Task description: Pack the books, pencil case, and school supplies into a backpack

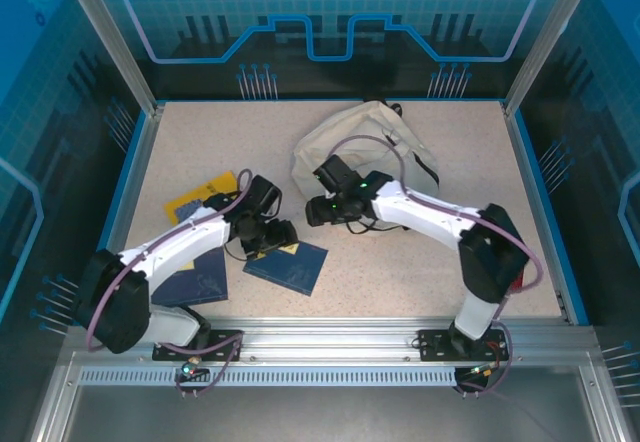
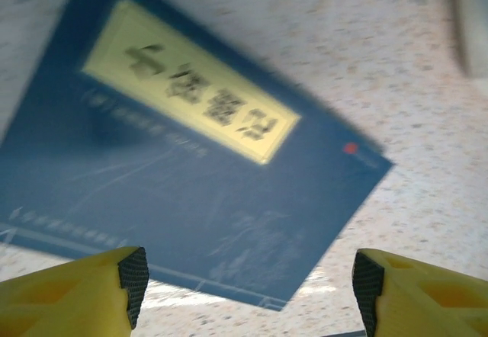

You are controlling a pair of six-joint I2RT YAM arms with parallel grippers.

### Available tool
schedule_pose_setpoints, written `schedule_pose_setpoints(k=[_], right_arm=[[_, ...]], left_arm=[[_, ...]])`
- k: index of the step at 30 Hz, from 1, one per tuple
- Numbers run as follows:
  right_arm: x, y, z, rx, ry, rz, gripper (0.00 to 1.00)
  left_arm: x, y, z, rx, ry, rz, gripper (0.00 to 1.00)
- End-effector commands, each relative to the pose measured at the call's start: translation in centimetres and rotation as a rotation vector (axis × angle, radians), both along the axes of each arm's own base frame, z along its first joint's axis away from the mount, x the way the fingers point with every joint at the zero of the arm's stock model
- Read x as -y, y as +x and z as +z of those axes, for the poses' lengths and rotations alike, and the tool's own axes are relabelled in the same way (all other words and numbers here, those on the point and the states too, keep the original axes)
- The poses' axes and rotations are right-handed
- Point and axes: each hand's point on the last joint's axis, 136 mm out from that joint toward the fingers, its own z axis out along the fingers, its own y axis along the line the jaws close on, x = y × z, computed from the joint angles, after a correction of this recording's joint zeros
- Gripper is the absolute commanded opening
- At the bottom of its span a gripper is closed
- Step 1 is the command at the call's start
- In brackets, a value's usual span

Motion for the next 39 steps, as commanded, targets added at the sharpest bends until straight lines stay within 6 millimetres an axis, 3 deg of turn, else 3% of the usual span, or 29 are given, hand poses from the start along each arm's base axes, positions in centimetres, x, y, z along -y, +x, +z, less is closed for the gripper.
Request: schedule_pose_setpoints(k=[1,6,14,20,26,30,34,39], right_arm=[[-3.0,-1.6,-2.2,-0.093,-0.023,0.176,0.57],[-6.5,-1.5,-5.2,-0.139,-0.062,0.282,0.37],[-7.5,-1.7,-8.5,-0.132,-0.216,0.361,0.49],[-6.5,-2.2,-9.6,-0.146,-0.290,0.375,0.53],[-1.9,-0.8,-10.6,-0.123,-0.479,0.215,0.53],[-0.3,-1.2,-10.9,-0.200,-0.378,0.111,0.46],[-1.2,-2.3,-10.4,-0.281,-0.197,0.095,0.46],[-1.5,-2.9,-9.9,-0.324,-0.126,0.095,0.46]], left_arm=[[-3.6,-2.0,-1.5,-0.065,0.084,0.131,0.72],[-4.0,-2.7,-2.0,-0.078,0.026,0.185,0.62],[-4.8,-3.4,-2.5,-0.099,0.041,0.228,0.61],[-4.9,-3.7,-3.1,-0.111,0.025,0.257,0.61],[-3.9,-3.8,-3.7,-0.133,-0.033,0.268,0.65],[-2.0,-3.2,-4.0,-0.140,-0.137,0.252,0.66],[0.6,-2.2,-4.0,-0.146,-0.277,0.217,0.67],[1.5,-1.7,-4.5,-0.163,-0.314,0.214,0.66]])
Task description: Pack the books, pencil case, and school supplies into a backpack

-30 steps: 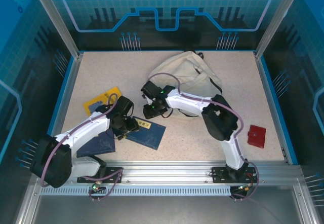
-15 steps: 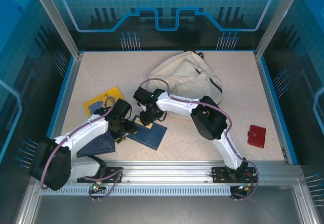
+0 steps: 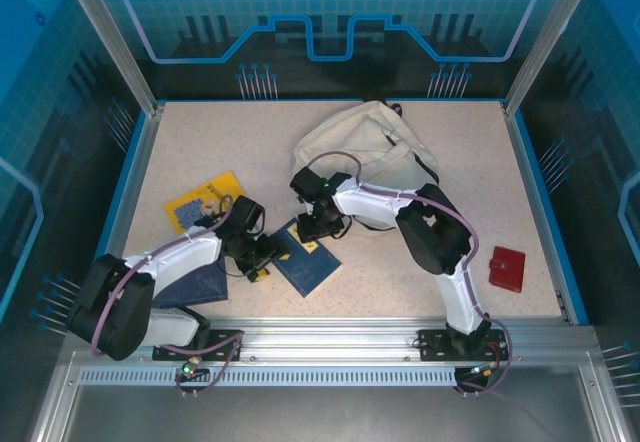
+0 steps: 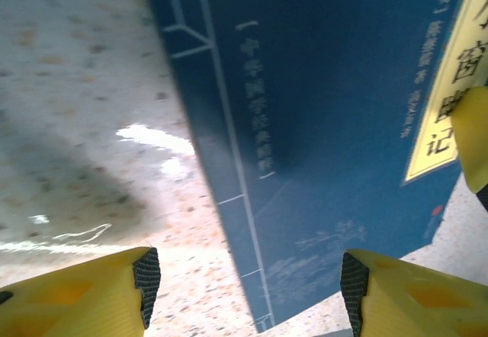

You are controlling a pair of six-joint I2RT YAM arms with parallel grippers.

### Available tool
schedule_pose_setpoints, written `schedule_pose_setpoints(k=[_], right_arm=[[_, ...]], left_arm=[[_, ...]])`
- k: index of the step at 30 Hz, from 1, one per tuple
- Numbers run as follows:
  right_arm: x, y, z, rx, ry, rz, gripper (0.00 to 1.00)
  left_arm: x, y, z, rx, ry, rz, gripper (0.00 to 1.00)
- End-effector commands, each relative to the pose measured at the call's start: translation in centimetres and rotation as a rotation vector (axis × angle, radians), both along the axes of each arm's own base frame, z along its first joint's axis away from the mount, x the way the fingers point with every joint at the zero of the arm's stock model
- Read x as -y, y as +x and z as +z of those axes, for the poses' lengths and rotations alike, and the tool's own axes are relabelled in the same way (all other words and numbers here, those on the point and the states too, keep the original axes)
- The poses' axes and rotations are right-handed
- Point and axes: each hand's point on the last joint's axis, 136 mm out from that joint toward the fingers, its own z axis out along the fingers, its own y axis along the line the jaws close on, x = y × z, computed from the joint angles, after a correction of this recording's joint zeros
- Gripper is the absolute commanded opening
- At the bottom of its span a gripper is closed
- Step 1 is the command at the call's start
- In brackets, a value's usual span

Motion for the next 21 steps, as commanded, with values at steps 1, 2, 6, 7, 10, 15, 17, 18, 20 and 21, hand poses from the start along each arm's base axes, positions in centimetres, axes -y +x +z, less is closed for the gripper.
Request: schedule_pose_setpoints(k=[1,2,6,7,10,15,17,18,20,21], right_arm=[[0.5,-2.0,-0.7,-0.092,0.015,-0.014,0.46],[0.4,-2.2,-0.5,-0.098,0.029,-0.012,0.46],[-0.3,-2.8,0.1,-0.126,0.090,0.003,0.46],[-0.6,-2.9,0.3,-0.132,0.104,0.011,0.46],[-1.2,-3.2,1.1,-0.144,0.140,0.041,0.42],[-1.7,-3.5,3.5,-0.121,0.188,0.078,0.38],[-1.9,-3.6,4.5,-0.112,0.209,0.093,0.36],[-2.0,-3.7,5.0,-0.110,0.219,0.099,0.35],[-2.3,-3.9,5.8,-0.107,0.244,0.111,0.33],[-2.4,-3.9,6.3,-0.105,0.256,0.115,0.31]], left_arm=[[1.2,0.2,-0.1,-0.020,-0.078,0.004,0.65],[1.1,0.1,-0.3,-0.026,-0.069,0.007,0.65],[0.5,-0.4,-1.6,-0.069,-0.025,0.013,0.63],[0.5,-0.5,-1.9,-0.078,-0.023,0.012,0.61],[0.5,-0.5,-2.5,-0.089,-0.017,0.012,0.54],[-0.1,-0.3,-2.5,-0.084,0.021,0.014,0.45],[-0.1,-0.3,-2.6,-0.084,0.027,0.011,0.44],[-0.2,-0.3,-2.6,-0.085,0.033,0.010,0.43],[-0.3,-0.4,-2.8,-0.088,0.039,0.005,0.43],[-0.4,-0.5,-2.9,-0.092,0.043,0.005,0.43]])
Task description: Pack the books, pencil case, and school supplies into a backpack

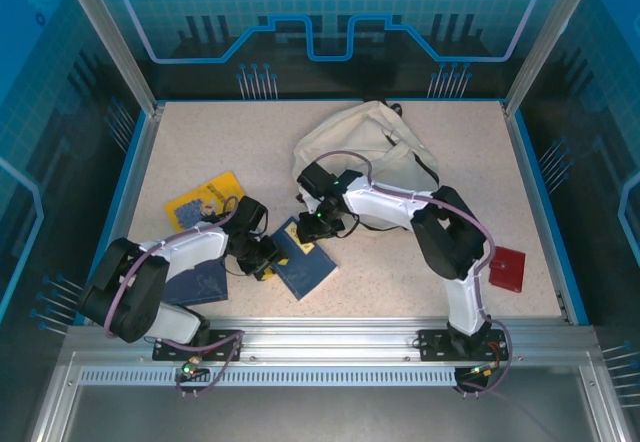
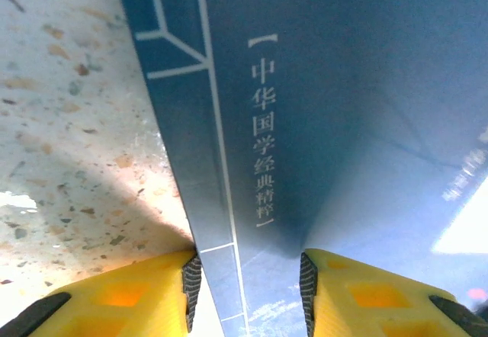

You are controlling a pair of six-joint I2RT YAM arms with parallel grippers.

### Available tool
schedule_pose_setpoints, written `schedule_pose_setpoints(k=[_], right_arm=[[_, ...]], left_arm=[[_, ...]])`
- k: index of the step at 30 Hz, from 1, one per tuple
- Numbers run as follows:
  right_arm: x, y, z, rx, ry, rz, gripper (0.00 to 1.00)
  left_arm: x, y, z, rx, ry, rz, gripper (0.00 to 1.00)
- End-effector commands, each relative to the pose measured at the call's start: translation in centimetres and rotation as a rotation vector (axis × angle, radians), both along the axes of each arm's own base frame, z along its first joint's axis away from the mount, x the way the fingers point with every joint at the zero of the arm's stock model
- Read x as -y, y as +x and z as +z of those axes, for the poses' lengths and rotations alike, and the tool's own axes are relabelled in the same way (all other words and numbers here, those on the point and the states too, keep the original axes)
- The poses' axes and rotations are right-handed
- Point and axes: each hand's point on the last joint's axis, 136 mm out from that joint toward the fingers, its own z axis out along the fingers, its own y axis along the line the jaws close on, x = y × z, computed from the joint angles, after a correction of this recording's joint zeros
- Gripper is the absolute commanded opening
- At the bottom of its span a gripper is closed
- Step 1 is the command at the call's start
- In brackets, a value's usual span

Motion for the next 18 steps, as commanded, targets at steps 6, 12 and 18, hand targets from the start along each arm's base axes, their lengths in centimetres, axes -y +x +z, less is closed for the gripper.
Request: schedule_pose_setpoints(k=[6,12,18], right_arm=[[-1.4,-2.3,2.8,-0.028,0.099,0.106,0.25],[-0.9,-2.0,1.4,-0.018,0.031,0.123,0.21],[-0.9,-1.0,1.2,0.010,0.017,0.108,0.08]], left_arm=[[-0.7,-0.3,-1.3,-0.022,0.050,-0.016,0.42],[-0.7,-0.2,-1.3,-0.022,0.055,-0.026,0.40],[-0.5,0.6,-0.2,0.017,0.049,-0.034,0.41]])
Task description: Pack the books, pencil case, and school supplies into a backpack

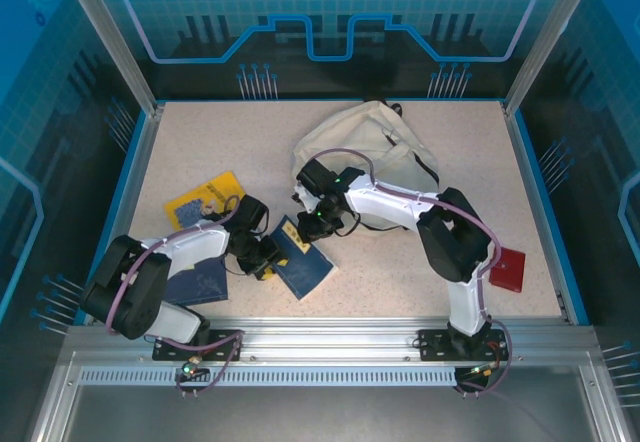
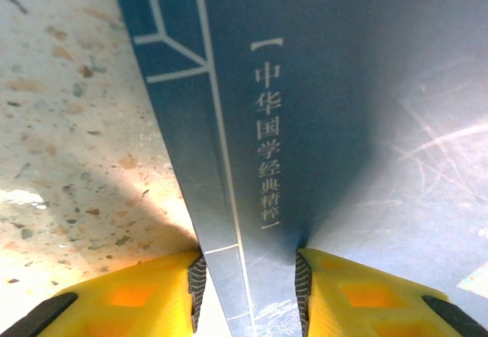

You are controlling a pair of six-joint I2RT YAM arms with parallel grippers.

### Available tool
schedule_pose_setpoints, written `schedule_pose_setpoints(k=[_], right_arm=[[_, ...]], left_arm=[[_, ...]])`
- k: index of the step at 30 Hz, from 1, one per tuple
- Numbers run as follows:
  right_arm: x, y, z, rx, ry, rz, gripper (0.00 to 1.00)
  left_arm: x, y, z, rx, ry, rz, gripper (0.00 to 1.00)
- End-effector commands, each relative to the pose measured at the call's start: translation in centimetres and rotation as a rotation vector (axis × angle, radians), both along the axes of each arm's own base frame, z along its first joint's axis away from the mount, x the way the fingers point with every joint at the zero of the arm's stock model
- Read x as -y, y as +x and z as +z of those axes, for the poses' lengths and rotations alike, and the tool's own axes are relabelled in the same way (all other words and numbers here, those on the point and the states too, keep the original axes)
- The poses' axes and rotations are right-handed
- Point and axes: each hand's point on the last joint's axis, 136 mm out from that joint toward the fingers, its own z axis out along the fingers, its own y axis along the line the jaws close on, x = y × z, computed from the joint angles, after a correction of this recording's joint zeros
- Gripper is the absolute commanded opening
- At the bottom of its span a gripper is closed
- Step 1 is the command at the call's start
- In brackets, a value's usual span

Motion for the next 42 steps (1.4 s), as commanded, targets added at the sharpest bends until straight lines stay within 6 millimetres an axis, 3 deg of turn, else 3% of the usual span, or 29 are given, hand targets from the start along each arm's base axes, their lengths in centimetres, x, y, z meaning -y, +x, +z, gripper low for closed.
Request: schedule_pose_setpoints(k=[1,3,9,17,24,28,35,39,42], right_arm=[[-0.3,0.1,0.0,0.009,-0.013,0.005,0.04],[0.3,0.9,0.0,0.019,-0.012,-0.034,0.00],[2.3,2.9,-0.7,-0.029,0.055,-0.174,0.00],[4.1,3.8,-1.1,-0.053,0.075,-0.252,0.00],[5.5,4.8,-1.4,-0.072,0.096,-0.322,0.00],[5.9,4.8,-2.1,-0.086,0.083,-0.339,0.00],[6.6,4.8,-3.3,-0.117,0.074,-0.374,0.00],[6.6,4.6,-3.9,-0.136,0.073,-0.376,0.00],[6.6,4.4,-4.2,-0.144,0.070,-0.378,0.00]], left_arm=[[-0.4,0.8,0.2,0.039,0.032,-0.016,0.43],[-0.3,1.3,0.9,0.065,0.019,-0.018,0.47],[1.0,2.4,2.7,0.135,-0.065,-0.037,0.65],[2.7,3.3,2.8,0.150,-0.147,-0.072,0.68],[4.3,4.6,3.1,0.175,-0.205,-0.113,0.67],[3.6,4.4,1.8,0.132,-0.145,-0.122,0.67],[4.9,4.4,0.7,0.116,-0.170,-0.165,0.64],[6.4,5.6,2.3,0.192,-0.258,-0.181,0.54],[6.9,6.4,4.1,0.265,-0.291,-0.200,0.54]])
